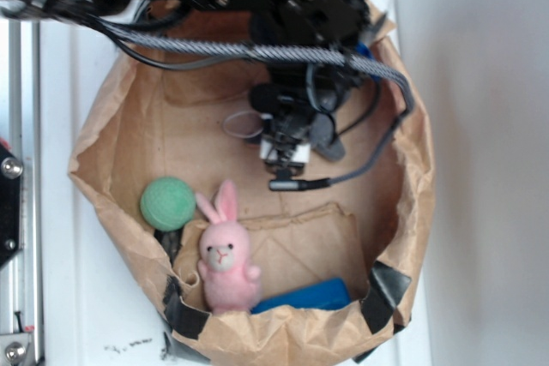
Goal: Grab the gray animal.
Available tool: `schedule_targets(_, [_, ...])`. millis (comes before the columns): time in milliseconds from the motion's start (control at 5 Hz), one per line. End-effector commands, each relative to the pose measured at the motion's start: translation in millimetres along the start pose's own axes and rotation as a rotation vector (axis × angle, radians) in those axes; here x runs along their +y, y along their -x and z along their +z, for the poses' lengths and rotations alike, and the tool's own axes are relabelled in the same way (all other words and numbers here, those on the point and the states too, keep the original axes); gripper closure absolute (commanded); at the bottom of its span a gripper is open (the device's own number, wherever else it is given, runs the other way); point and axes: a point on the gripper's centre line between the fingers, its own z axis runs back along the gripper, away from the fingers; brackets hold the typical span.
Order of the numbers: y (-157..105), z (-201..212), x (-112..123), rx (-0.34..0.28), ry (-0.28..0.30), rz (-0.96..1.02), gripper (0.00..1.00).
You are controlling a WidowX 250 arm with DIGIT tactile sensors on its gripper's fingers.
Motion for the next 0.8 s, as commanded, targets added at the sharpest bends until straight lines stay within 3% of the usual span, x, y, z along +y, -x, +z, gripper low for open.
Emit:
schedule_targets(0, [-20.1, -27.3, -14.3, -0.024, -0.039, 0.004, 0.0])
schedule_targets(400, [-21.9, -67.5, -9.9, 0.002, -0.058, 0.006, 0.0])
schedule_targets(600, [-22.8, -68.2, -10.0, -0.011, -0.062, 0.017, 1.0])
